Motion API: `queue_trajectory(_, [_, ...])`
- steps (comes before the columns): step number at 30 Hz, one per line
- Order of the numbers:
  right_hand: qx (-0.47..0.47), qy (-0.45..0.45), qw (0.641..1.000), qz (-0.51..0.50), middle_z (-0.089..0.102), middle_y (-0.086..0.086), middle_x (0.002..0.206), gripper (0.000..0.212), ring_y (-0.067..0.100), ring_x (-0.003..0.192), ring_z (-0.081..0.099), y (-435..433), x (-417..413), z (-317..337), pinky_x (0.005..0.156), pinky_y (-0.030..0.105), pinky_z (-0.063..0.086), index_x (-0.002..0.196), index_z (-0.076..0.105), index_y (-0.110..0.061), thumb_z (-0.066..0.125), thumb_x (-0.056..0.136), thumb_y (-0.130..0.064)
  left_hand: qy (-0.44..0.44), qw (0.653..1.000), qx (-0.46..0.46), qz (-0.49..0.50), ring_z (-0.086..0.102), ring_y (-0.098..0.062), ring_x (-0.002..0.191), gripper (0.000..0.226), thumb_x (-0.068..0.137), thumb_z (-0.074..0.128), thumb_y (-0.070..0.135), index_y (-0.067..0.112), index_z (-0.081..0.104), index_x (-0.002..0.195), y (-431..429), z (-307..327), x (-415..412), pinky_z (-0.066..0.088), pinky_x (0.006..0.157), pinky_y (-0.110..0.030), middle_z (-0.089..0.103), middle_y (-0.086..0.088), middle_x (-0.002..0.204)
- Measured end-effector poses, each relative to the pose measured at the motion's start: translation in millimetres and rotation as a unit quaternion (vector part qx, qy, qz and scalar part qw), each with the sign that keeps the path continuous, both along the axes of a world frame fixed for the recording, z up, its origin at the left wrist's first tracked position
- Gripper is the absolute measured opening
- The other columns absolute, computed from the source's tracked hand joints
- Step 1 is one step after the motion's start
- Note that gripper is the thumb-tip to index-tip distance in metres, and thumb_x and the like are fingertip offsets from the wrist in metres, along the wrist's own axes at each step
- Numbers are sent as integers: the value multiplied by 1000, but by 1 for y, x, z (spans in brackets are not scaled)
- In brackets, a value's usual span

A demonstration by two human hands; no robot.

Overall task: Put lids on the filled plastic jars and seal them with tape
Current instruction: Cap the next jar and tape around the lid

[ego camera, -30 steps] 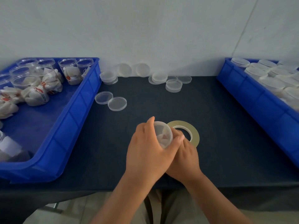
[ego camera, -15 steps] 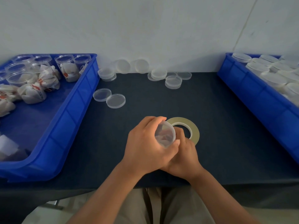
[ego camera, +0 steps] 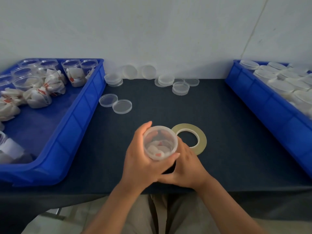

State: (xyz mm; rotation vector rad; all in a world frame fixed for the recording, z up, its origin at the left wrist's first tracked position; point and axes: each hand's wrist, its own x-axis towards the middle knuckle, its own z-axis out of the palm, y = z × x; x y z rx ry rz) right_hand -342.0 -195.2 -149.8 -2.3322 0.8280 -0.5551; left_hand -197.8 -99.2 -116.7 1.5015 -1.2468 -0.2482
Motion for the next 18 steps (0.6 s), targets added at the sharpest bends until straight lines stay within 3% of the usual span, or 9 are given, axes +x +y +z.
queue_trajectory(2, [-57,23,998,8,16,-17,170,126,-3,154,15,-4,1,-7,125,19,18,165,5,-41,71,68,-87,32,999,4,1,54,-6,133,97,69,85,61,34,40,150,0,-5,14,49,102,-17,53,26,138])
queue_trajectory(5, [-37,29,998,-42,3,-13,174,131,4,158,2,-7,2,-6,128,27,8,167,-2,-37,64,68,-92,43,999,13,7,53,0,130,97,68,84,64,40,34,149,-4,-9,44,49,101,-15,49,34,134])
queue_trajectory(8, [-54,105,989,-83,10,-11,174,121,11,159,12,-22,-11,-2,126,33,17,166,6,-32,60,75,-90,64,997,19,-26,57,-1,127,94,67,87,60,47,34,143,-11,-10,51,49,97,-12,54,28,133])
queue_trajectory(10, [-73,180,977,-91,26,-12,169,104,11,153,29,-38,-28,3,120,31,31,164,25,-29,60,81,-84,81,996,13,-45,59,-6,128,90,66,89,55,49,37,139,-16,-15,53,49,99,-14,58,17,135])
queue_trajectory(14, [-147,239,959,-35,57,-15,142,60,8,128,53,-50,-47,13,105,24,42,131,64,-32,48,92,-74,101,993,18,-63,58,-3,130,84,66,88,54,46,41,136,-28,-18,54,48,103,-15,59,9,139])
queue_trajectory(18, [-162,224,960,-47,61,-15,94,48,8,84,59,-40,-45,21,73,26,49,94,53,-34,39,90,-79,95,989,58,-100,53,2,134,86,65,86,56,44,41,138,-37,-12,60,46,112,-22,55,19,143])
